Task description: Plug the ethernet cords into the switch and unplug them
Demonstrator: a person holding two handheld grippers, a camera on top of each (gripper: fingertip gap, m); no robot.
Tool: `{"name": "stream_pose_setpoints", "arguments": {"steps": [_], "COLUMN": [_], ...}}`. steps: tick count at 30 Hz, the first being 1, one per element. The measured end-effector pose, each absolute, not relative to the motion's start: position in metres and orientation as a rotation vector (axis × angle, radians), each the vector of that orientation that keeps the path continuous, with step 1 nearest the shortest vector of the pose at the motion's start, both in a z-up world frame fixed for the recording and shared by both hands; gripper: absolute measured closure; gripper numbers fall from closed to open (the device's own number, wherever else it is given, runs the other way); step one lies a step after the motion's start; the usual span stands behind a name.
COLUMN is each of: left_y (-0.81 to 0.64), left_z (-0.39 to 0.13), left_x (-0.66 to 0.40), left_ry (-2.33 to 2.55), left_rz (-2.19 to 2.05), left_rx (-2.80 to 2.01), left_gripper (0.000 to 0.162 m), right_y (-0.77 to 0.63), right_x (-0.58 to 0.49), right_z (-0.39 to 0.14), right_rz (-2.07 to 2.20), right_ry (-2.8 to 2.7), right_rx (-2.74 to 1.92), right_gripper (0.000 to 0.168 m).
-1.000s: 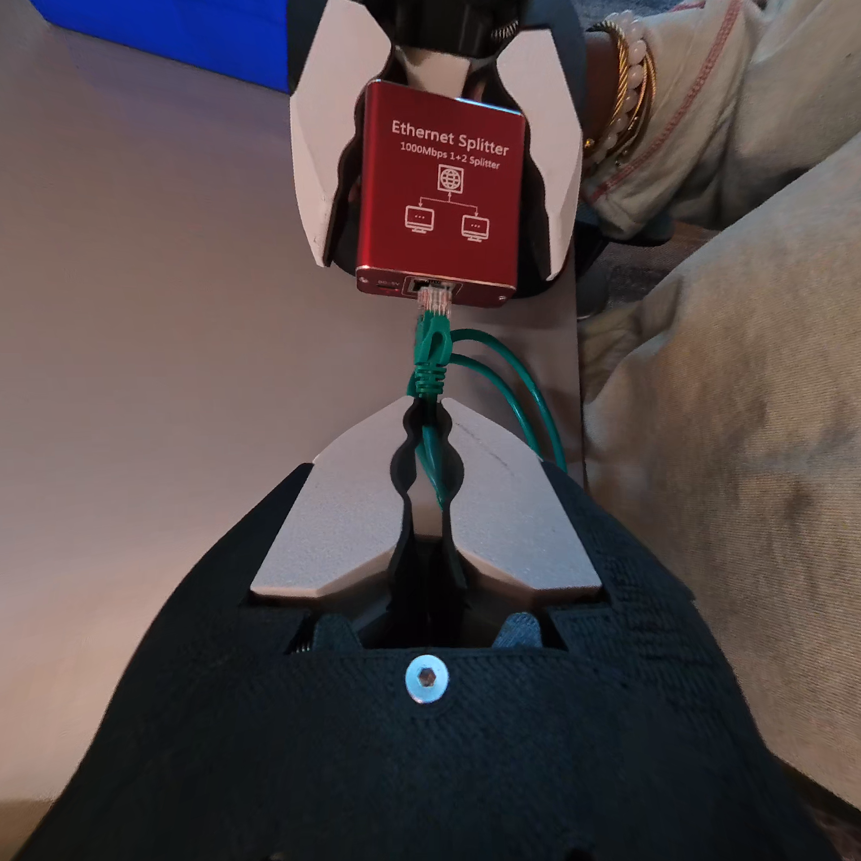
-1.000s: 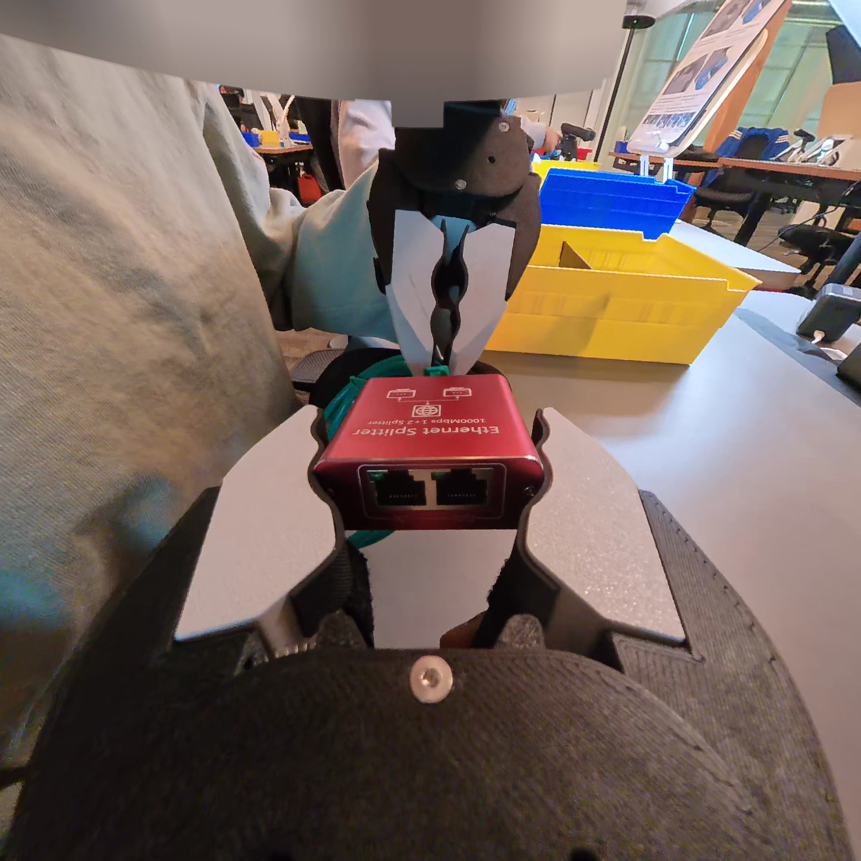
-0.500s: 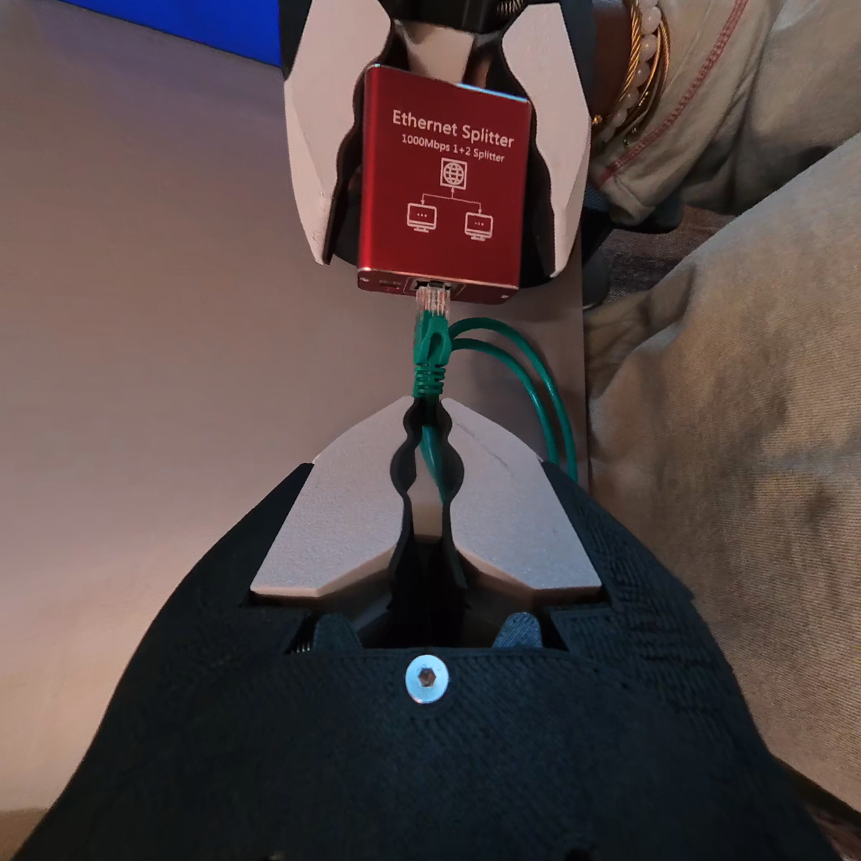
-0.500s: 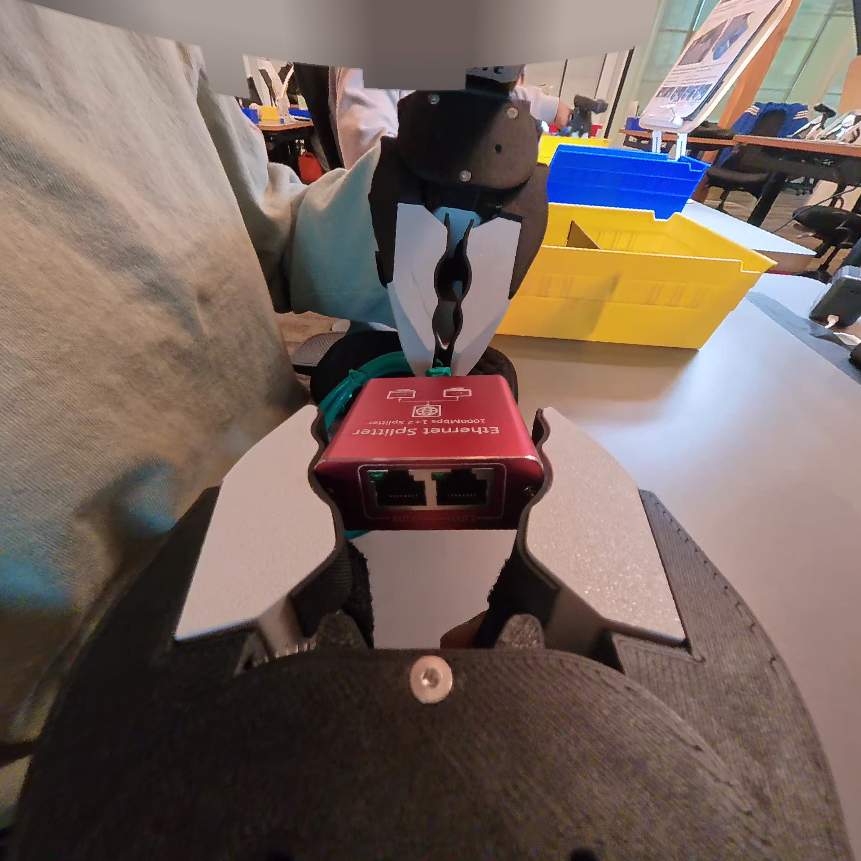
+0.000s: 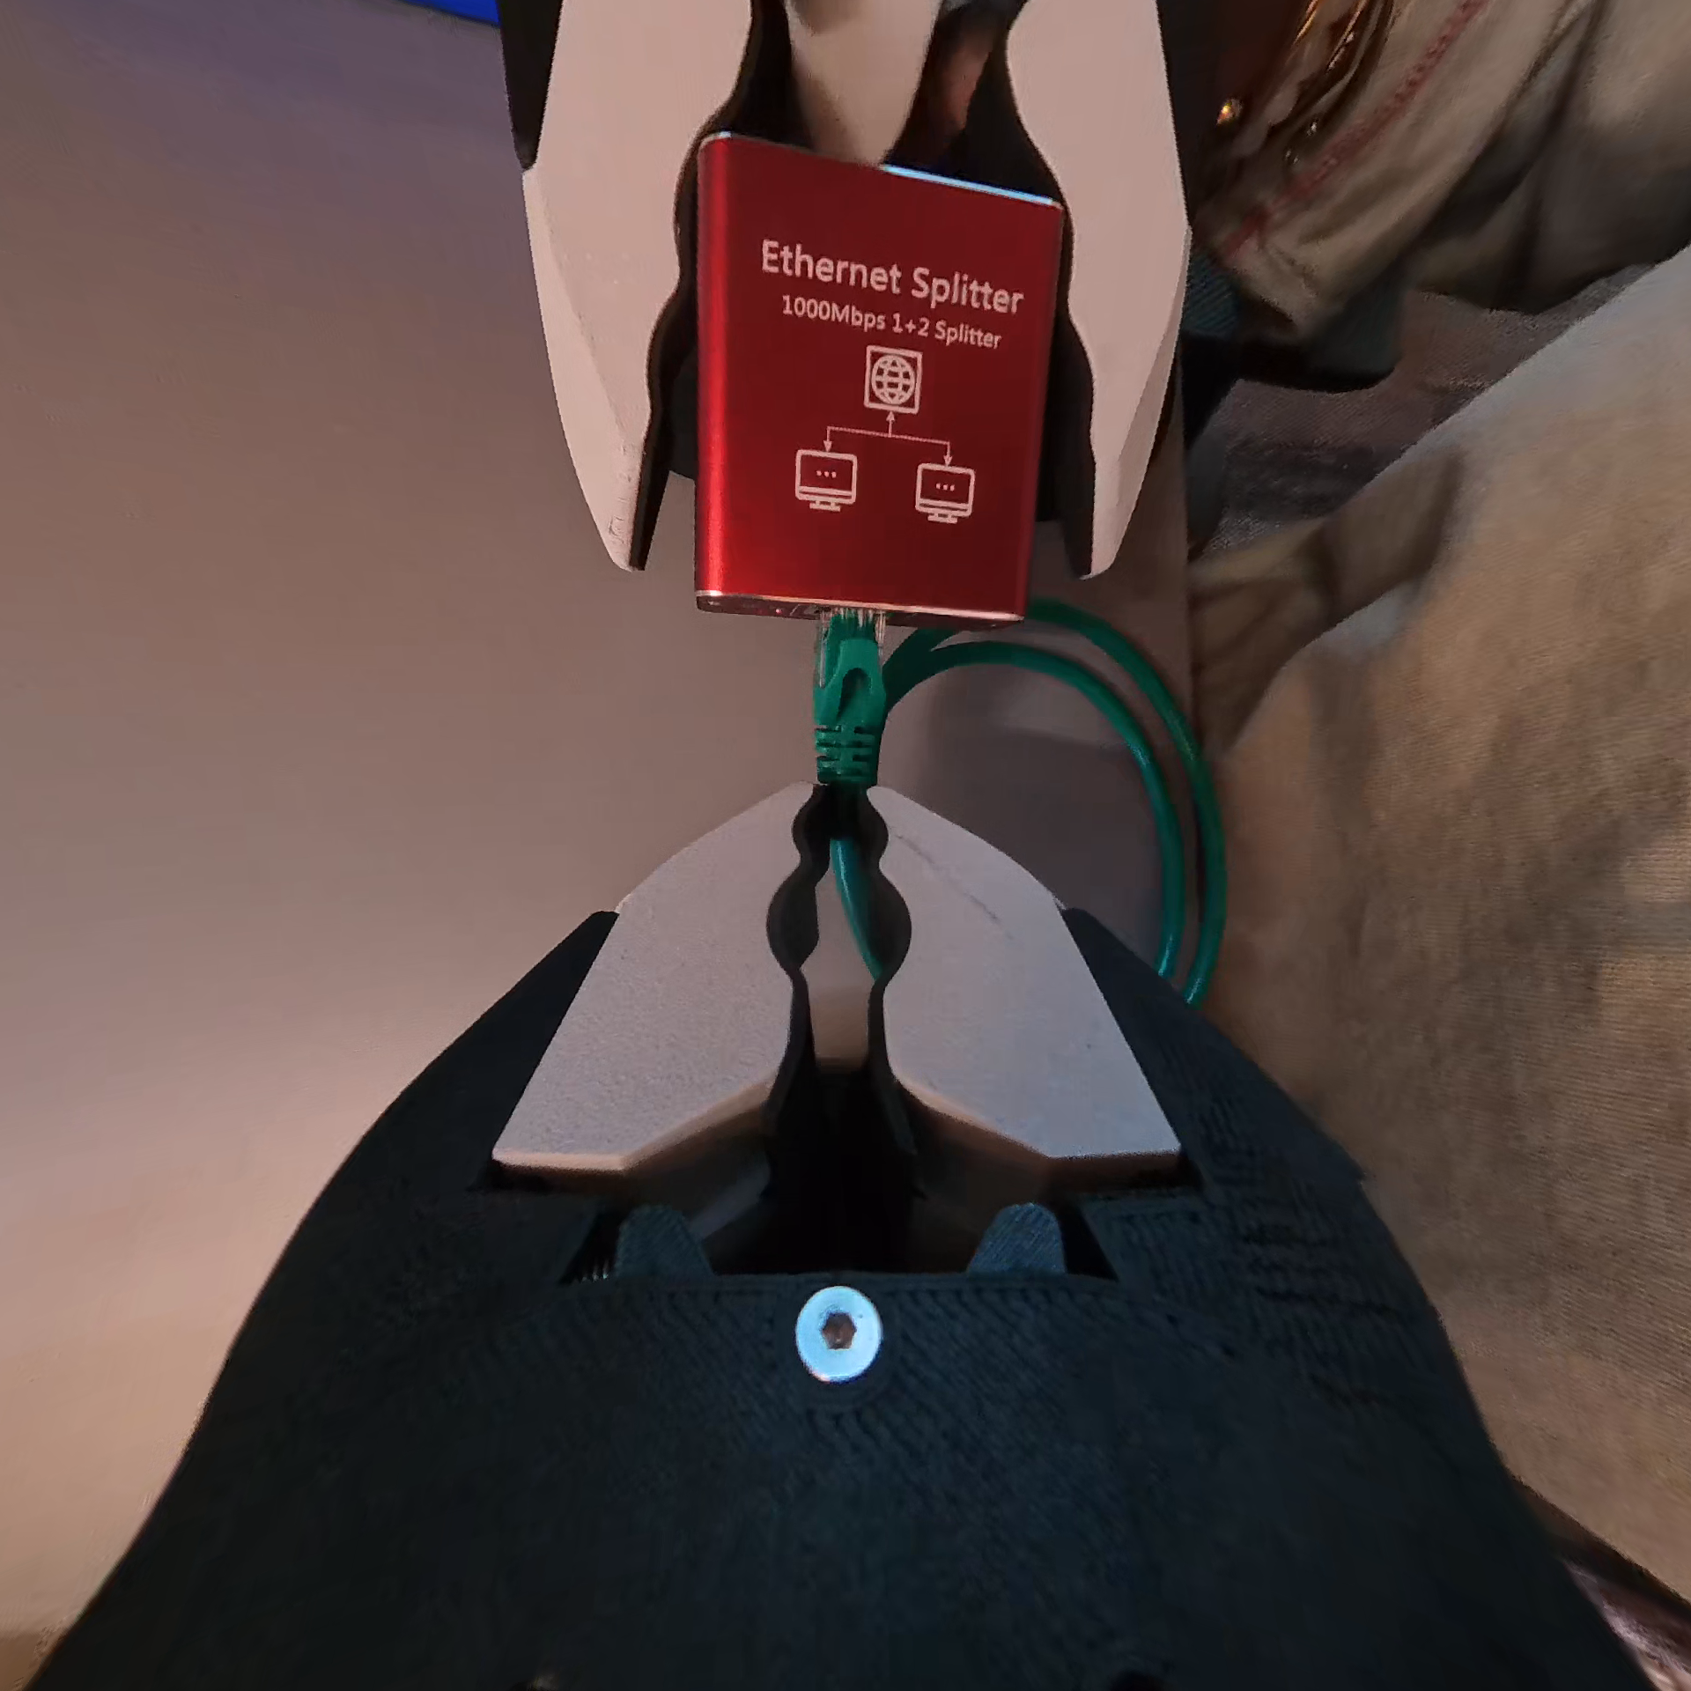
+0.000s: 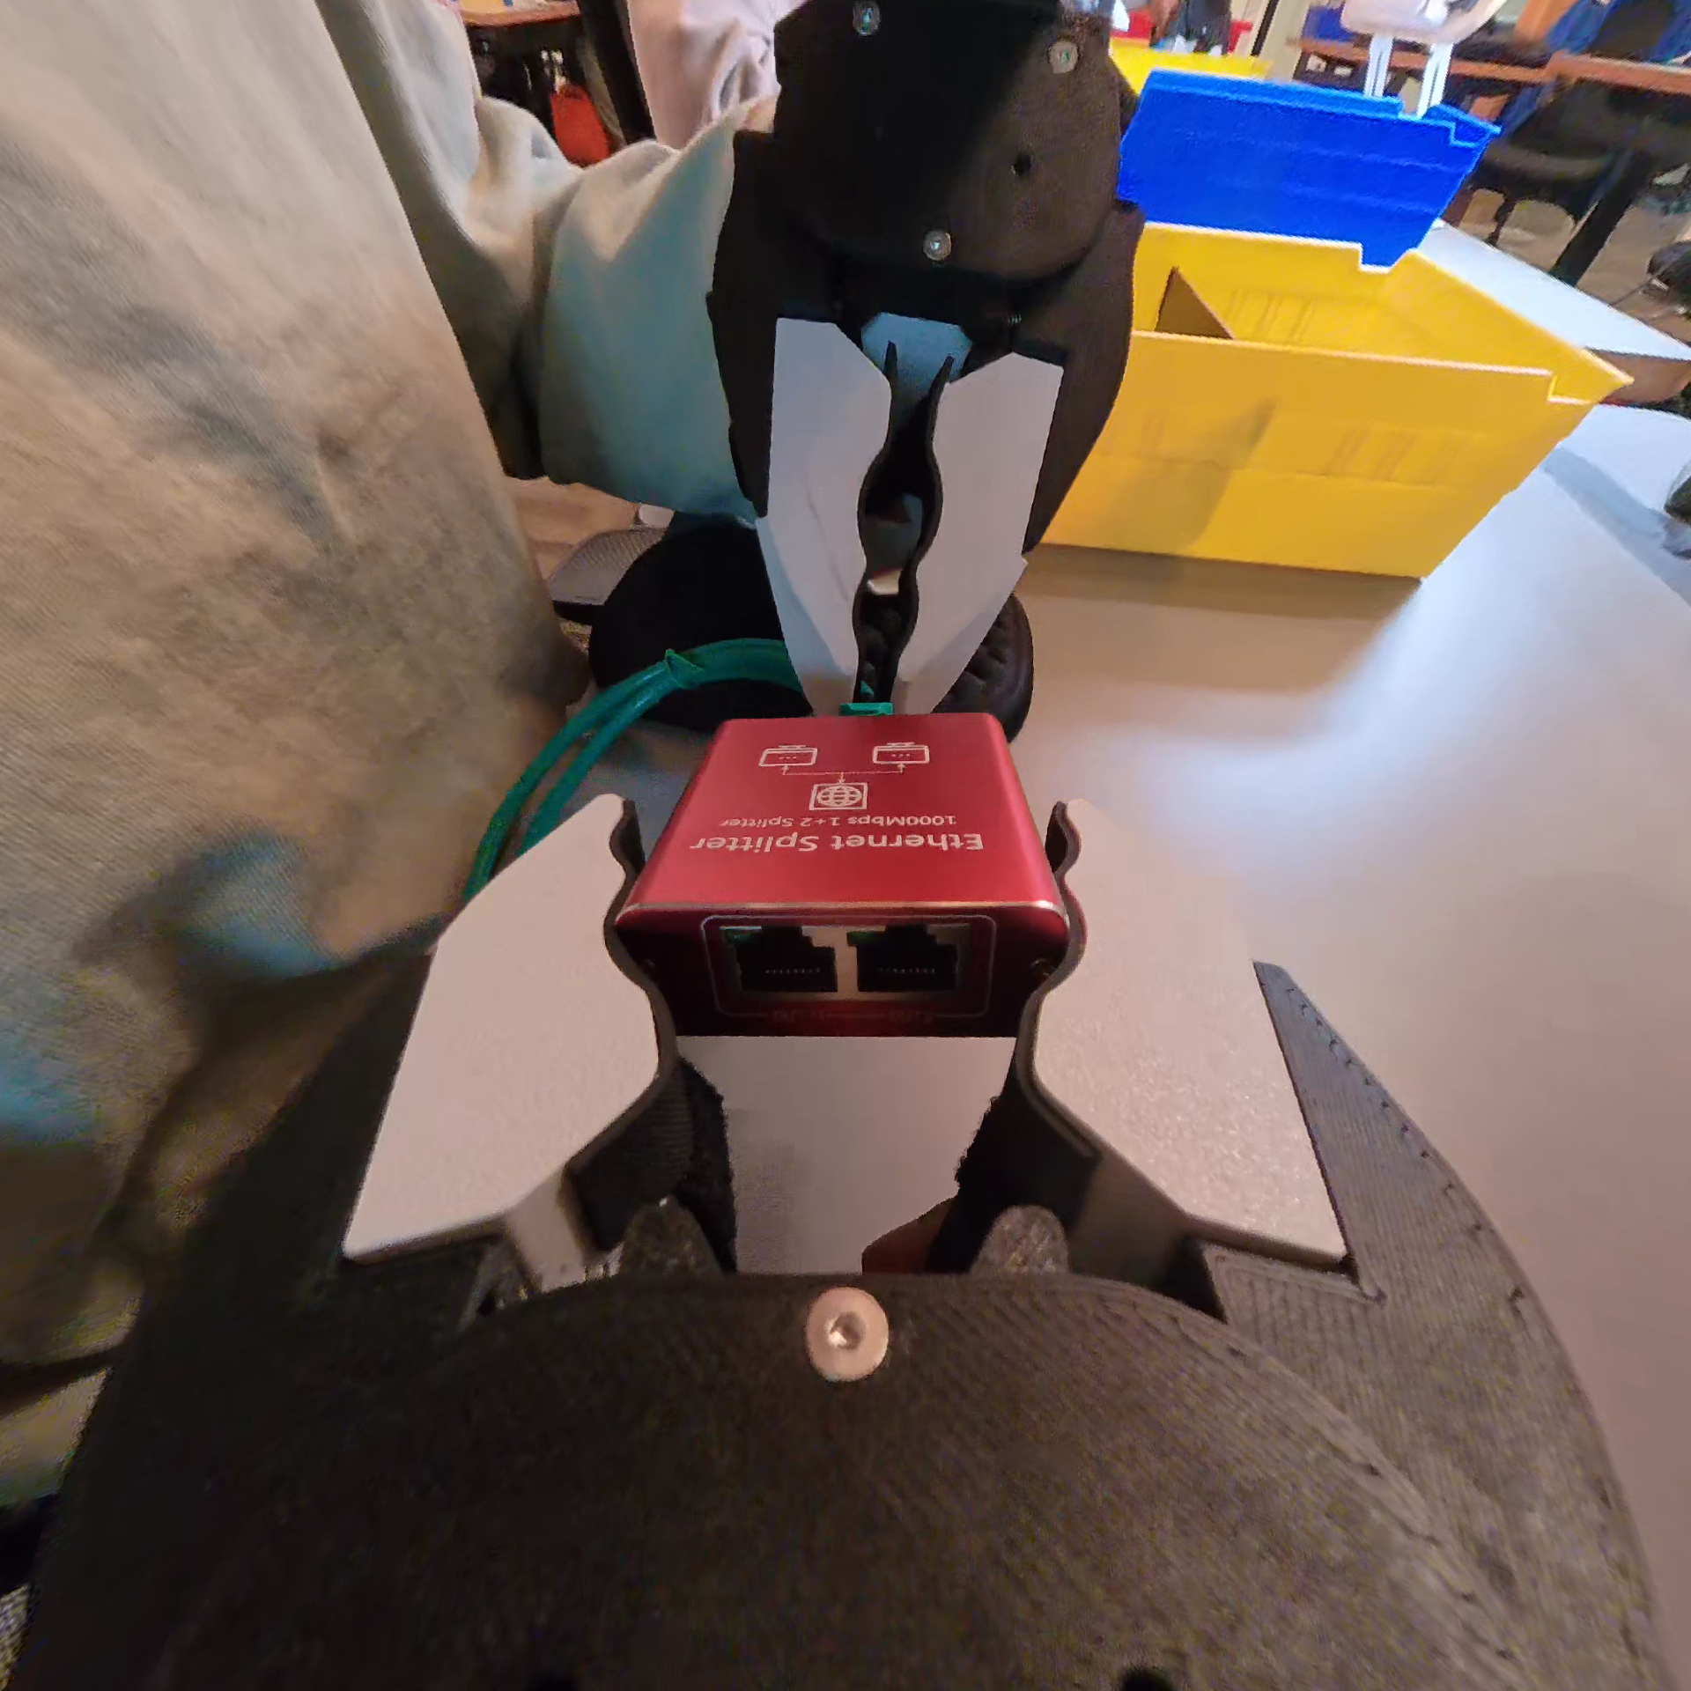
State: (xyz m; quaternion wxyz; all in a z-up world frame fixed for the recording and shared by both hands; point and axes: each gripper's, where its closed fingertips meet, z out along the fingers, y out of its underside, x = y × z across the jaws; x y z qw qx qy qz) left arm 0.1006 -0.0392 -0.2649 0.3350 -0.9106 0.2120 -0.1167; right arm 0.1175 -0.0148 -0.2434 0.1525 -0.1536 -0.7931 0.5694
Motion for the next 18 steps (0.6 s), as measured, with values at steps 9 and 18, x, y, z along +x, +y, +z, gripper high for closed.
{"name": "stream_pose_setpoints", "arguments": {"steps": [9,18], "left_y": [-0.039,-0.02], "left_z": [-0.296,-0.251], "left_x": [0.095,0.064], "left_ry": [0.565,0.292], "left_rz": [-0.276,-0.293], "left_rx": [-2.464,-2.239], "left_gripper": [0.159,0.13], "right_y": [-0.018,-0.003], "right_x": [0.111,0.087], "right_z": [-0.271,-0.236], "right_rz": [1.483,1.507], "right_ry": [-2.419,-2.202], "right_rx": [-0.533,-0.56], "right_gripper": [0.084,0.083]}}
